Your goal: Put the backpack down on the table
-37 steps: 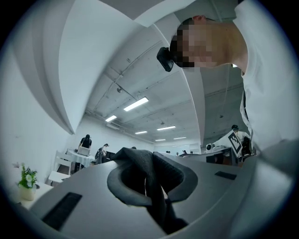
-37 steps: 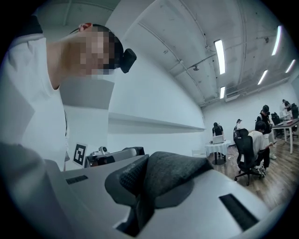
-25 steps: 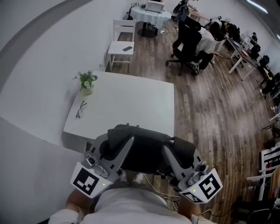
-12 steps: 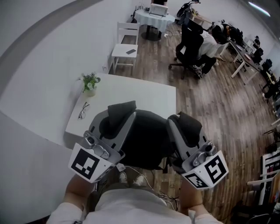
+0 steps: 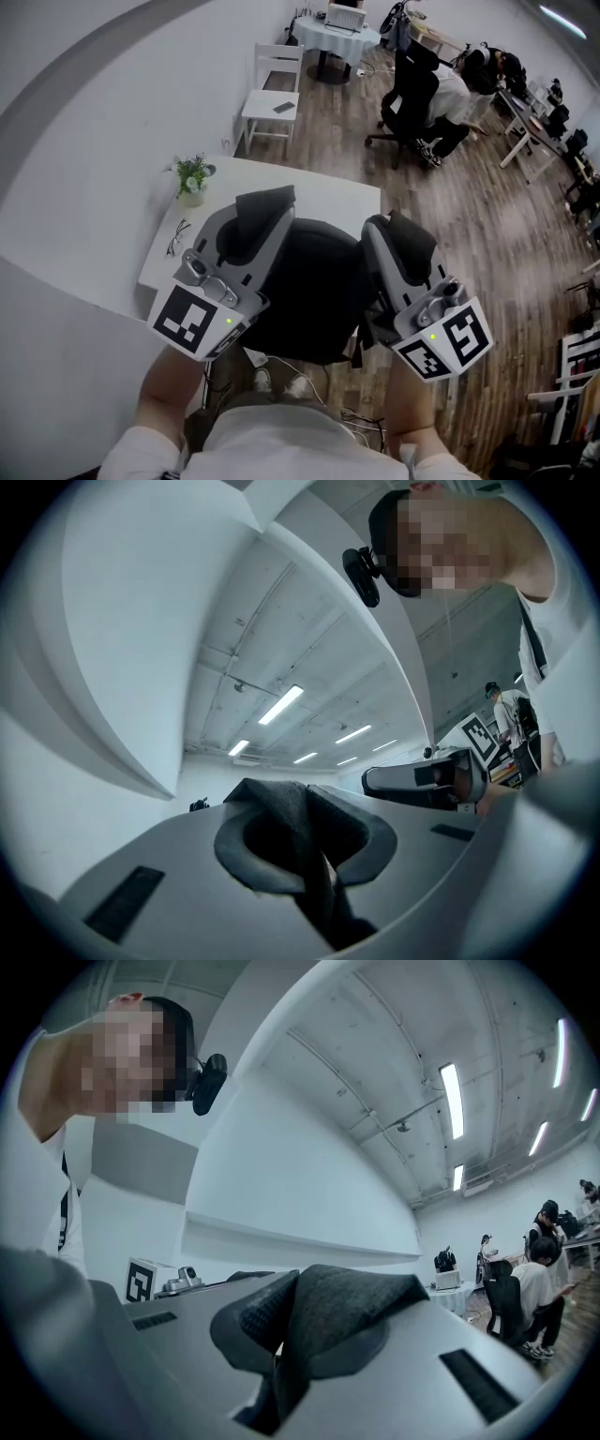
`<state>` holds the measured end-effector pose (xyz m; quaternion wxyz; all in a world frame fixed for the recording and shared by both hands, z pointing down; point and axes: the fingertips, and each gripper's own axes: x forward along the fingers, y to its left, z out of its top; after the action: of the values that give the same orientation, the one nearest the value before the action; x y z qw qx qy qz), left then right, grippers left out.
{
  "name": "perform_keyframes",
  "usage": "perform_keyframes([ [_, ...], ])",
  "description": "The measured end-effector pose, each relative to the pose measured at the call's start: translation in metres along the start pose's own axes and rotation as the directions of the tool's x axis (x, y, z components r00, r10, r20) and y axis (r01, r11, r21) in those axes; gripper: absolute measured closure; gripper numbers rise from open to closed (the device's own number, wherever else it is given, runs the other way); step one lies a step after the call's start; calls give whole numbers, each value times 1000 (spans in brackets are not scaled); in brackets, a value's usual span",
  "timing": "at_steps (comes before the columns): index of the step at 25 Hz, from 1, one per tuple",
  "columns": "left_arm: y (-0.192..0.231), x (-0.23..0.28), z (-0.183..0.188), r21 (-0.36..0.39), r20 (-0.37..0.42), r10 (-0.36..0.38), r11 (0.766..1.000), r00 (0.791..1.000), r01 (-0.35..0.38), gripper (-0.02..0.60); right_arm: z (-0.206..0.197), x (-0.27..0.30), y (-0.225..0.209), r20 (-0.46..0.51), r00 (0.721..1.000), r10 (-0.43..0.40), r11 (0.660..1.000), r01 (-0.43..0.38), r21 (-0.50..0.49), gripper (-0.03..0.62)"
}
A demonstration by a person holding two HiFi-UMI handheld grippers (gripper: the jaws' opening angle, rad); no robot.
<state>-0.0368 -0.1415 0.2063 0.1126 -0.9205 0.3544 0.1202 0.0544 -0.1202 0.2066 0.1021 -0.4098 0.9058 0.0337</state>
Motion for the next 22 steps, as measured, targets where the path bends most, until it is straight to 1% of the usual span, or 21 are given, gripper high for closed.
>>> perform_keyframes([
  [6,23,29,-6,-2,5,11,1000,1000,-11,531,2,25,-29,-1,1000,7,1000,-7,-13,543],
  [11,35,48,-13,-3,2,11,1000,1000,-11,531,0,37,-50,1,1000,-2,1000,2,-18,543],
  [15,60,71,-23,-12,-10,19,1000,1000,-19,531,-1,61,-69,-7,1000,3,999,-3,-35,543],
  [18,78,84,-41,-23,-38,22,999,999,-23,529,-12,84,-91,-36,999,-18,997,15,-78,543],
  [20,88,88,-59,-51,-72,26,998,997,-30,529,-24,97,-102,-71,997,-17,998,13,-62,543],
  [22,97,91,-78,-60,-96,26,998,995,-32,529,-41,105,-114,-85,996,-24,999,20,-44,543],
])
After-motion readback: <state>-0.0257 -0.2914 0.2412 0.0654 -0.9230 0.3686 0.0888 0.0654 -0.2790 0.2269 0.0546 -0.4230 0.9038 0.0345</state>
